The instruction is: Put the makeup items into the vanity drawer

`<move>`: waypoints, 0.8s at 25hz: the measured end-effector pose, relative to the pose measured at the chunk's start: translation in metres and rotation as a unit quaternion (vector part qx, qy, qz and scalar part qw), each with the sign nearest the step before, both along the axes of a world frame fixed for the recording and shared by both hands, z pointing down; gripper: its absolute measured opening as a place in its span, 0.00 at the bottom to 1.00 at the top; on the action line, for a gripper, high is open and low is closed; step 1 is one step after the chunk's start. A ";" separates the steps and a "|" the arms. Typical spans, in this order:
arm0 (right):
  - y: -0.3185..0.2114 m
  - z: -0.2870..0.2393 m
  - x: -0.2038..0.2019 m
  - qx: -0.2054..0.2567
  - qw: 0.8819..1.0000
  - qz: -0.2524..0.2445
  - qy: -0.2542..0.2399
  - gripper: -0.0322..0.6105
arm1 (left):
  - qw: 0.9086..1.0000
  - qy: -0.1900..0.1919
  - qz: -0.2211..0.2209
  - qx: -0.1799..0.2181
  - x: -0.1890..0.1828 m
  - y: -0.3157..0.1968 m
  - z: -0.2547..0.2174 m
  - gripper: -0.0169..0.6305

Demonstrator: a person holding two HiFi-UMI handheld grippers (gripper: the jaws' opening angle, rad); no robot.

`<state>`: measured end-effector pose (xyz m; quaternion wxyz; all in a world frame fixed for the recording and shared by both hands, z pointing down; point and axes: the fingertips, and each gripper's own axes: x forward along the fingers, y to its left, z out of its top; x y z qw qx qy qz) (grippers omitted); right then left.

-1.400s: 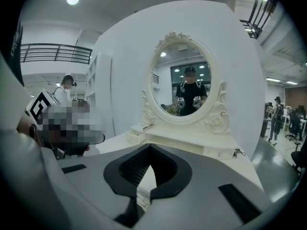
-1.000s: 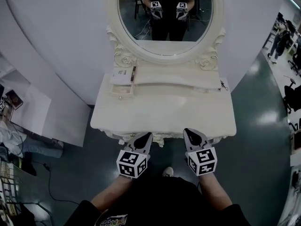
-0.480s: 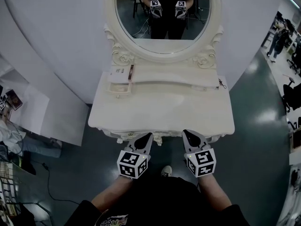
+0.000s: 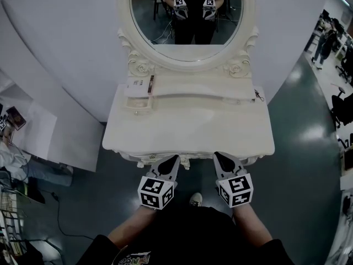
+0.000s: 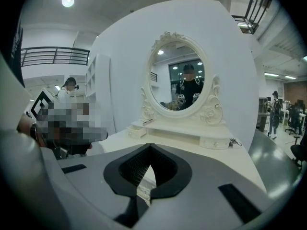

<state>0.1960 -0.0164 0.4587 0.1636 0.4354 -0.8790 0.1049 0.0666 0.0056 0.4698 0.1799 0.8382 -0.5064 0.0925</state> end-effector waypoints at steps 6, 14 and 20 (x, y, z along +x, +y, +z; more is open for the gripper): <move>0.001 0.001 -0.001 -0.001 1.000 -0.003 0.000 0.09 | 1.000 -0.002 0.002 0.001 0.002 0.001 -0.001 0.04; -0.003 0.002 -0.002 -0.003 1.000 -0.003 -0.003 0.09 | 1.000 -0.004 0.004 -0.001 0.002 -0.002 0.000 0.04; -0.005 0.005 0.001 -0.008 1.000 -0.003 -0.003 0.09 | 1.000 -0.007 0.008 -0.005 0.007 -0.006 0.002 0.04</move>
